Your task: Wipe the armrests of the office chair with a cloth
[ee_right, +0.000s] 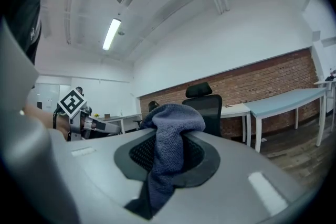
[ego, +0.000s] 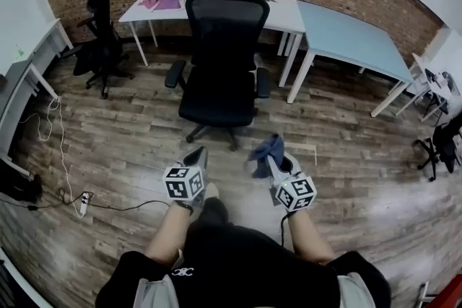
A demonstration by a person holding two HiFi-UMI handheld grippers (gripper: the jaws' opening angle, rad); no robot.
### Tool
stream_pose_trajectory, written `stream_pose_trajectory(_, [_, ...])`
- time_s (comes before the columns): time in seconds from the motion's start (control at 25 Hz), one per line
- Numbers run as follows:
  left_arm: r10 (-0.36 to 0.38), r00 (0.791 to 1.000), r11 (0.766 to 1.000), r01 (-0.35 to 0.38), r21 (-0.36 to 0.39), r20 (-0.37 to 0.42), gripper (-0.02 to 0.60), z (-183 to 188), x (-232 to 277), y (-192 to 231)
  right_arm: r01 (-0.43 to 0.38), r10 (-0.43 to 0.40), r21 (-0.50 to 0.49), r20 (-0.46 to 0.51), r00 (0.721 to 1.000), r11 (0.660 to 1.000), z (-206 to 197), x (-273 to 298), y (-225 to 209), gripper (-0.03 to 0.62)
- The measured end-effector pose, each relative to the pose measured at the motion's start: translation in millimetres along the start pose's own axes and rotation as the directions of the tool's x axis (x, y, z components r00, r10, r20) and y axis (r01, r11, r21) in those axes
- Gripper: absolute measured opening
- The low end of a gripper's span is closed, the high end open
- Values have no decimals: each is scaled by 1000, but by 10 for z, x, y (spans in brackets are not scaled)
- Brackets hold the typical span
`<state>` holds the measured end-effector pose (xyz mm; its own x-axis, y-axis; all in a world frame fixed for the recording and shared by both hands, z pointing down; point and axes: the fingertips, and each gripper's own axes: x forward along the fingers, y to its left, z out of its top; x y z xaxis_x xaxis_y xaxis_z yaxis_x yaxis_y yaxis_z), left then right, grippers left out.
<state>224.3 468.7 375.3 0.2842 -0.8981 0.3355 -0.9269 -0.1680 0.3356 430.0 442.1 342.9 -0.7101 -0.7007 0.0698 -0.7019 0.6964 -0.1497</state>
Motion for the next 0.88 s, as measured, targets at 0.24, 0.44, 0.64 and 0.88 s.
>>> stream_pose_trajectory(0.24, [27,1000,999,-27,33,4,6,80,-466,-88,-30,30,-8,52,998,1000,213,-225,325,67])
stream_pose_trajectory(0.44, [33,999,999,-33,31,5,6,43,-744,20,-31,31,-16,13,999,999,140,-253,578,67])
stream_pose_trajectory(0.64, [17,1000,999,-17,31,6,6,96,-1030,235,-9,9,-28,2,1000,1000,201,-171,875,67])
stream_pose_trajectory(0.88, [16,1000,1000,-17,15,7,6,85,-1361,673,53,-52,-64,19,998,997,246,-91,1256,66])
